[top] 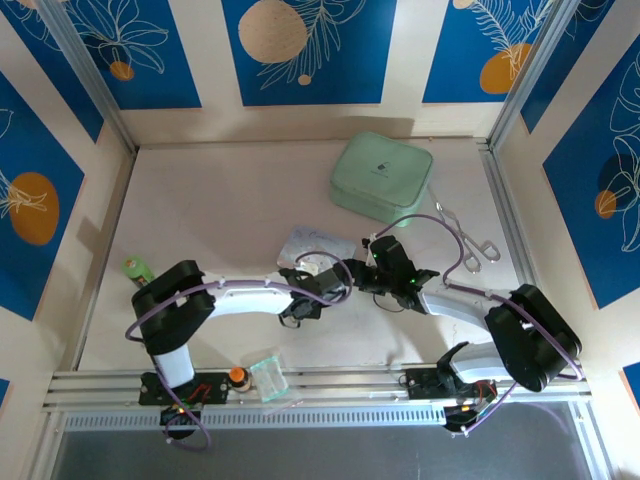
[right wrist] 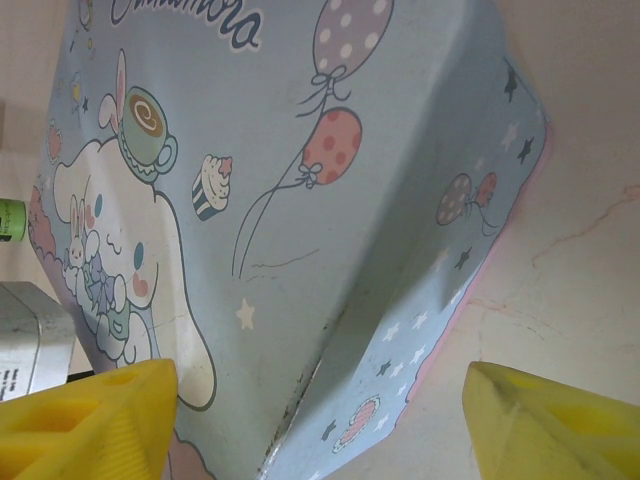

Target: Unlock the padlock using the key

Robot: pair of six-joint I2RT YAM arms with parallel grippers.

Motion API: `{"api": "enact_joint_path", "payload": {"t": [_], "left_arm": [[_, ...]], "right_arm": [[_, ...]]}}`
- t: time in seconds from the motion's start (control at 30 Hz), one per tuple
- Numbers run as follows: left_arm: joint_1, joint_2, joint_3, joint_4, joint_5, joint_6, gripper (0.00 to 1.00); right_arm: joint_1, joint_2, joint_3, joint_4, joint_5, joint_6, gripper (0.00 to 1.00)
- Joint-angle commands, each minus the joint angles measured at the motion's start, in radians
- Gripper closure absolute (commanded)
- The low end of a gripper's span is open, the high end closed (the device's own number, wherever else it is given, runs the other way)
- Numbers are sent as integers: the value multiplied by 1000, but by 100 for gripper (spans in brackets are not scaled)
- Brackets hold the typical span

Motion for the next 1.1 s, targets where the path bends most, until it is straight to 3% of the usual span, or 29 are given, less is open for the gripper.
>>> {"api": "enact_joint_path", "payload": {"t": [0.0, 0.27, 0.73, 1.07], "left_arm": [[-28, 33, 21, -113, -43, -10, 68], [-85, 45, 75, -202, -116, -31, 63], [-143, 79, 149, -253, -183, -7, 71], [-182, 112, 192, -256, -144, -7, 71]], "right_arm": [[-8, 32, -10, -80, 16, 3, 26], [-10, 40, -11, -88, 13, 1, 26], [-22, 15, -42, -84, 13, 4, 27], [-27, 13, -44, -86, 13, -1, 27]]}}
